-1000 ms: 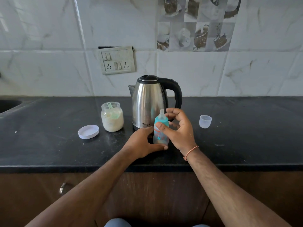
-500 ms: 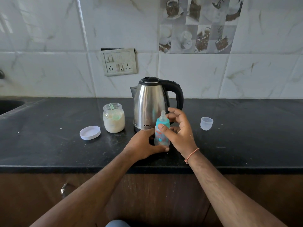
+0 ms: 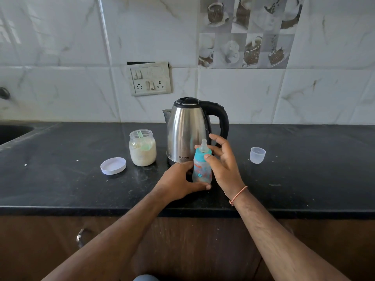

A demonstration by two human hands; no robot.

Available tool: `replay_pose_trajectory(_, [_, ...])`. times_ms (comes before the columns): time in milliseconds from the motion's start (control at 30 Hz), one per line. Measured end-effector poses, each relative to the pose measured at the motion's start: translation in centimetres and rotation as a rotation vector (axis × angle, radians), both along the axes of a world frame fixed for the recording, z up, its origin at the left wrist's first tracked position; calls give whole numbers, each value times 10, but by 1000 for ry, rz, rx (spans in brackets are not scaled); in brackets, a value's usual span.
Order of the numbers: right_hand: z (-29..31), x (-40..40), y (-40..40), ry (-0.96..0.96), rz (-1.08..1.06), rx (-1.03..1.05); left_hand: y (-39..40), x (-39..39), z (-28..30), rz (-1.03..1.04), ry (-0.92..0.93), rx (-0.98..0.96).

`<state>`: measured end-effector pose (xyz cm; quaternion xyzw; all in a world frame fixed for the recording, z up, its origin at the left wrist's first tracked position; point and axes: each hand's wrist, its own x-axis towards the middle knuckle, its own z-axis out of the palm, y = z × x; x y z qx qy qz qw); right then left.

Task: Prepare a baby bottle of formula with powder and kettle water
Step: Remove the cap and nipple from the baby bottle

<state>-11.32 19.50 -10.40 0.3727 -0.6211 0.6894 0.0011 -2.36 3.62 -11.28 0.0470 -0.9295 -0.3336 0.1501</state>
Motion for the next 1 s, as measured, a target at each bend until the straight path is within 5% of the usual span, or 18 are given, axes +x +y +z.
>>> replay_pose_trajectory(500, [5, 6, -2, 97, -122, 24, -1, 0, -2, -14, 6, -9])
replay_pose_trajectory(1000, [1, 0, -1, -35, -21, -28, -1, 1, -1, -13, 12, 1])
